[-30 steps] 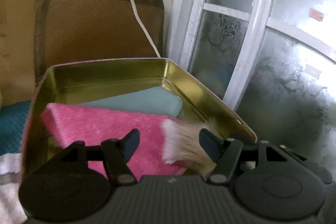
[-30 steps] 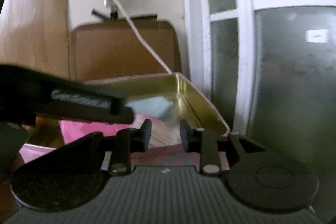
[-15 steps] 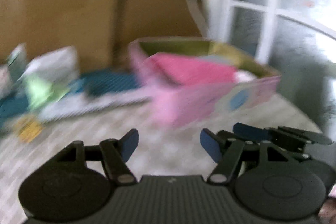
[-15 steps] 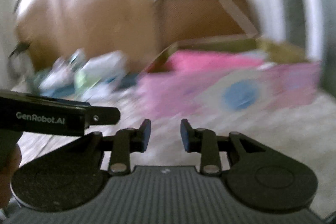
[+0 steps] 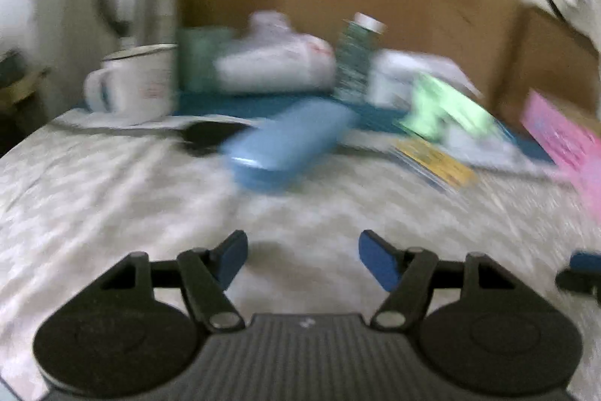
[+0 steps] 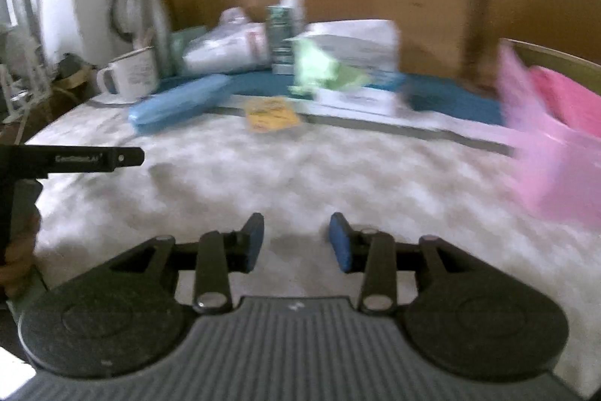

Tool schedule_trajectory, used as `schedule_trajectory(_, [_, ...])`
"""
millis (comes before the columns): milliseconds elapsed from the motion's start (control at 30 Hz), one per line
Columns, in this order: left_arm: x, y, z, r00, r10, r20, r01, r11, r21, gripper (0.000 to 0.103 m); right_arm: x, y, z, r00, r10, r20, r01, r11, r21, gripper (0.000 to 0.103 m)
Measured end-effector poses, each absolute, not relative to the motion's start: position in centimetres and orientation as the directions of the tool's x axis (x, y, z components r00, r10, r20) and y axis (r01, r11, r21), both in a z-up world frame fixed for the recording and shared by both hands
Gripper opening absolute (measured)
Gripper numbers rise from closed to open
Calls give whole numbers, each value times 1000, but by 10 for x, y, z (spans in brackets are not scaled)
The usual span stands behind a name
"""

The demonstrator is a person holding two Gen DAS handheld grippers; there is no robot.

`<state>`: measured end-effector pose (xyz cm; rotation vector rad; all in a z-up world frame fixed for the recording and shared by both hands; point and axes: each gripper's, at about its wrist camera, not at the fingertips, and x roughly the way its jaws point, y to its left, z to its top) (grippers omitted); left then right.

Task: Organize soft objects
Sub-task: 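Withdraw the open left tool from the pink tin, then grasp the blue glasses case with the right tool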

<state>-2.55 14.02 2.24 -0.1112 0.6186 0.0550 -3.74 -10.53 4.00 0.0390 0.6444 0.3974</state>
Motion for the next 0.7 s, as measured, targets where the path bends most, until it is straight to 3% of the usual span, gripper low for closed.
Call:
schedule_trajectory(133, [-41, 197, 19, 857, -21, -515, -199, 909, -368, 67, -11, -54, 56, 710, 443, -547, -409, 892, 192, 46])
schedule_trajectory(300, [-59, 230, 12, 925, -13, -379, -227, 781, -581, 73, 36, 21, 62, 709, 473, -523, -408, 880, 244, 73])
schedule_trajectory(400, [-73, 241, 9, 944, 22, -329, -239, 732, -638, 75, 61, 50, 59, 710, 454, -538, -353, 891, 286, 75])
schedule_trajectory(500, [-73, 245, 10, 951, 31, -308, -234, 725, -648, 75, 80, 67, 55, 709, 428, -560, -279, 900, 335, 84])
schedule_trajectory(700, [-77, 237, 15, 961, 29, -275, -198, 765, -612, 79, 96, 89, 41, 687, 390, -613, -261, 920, 292, 87])
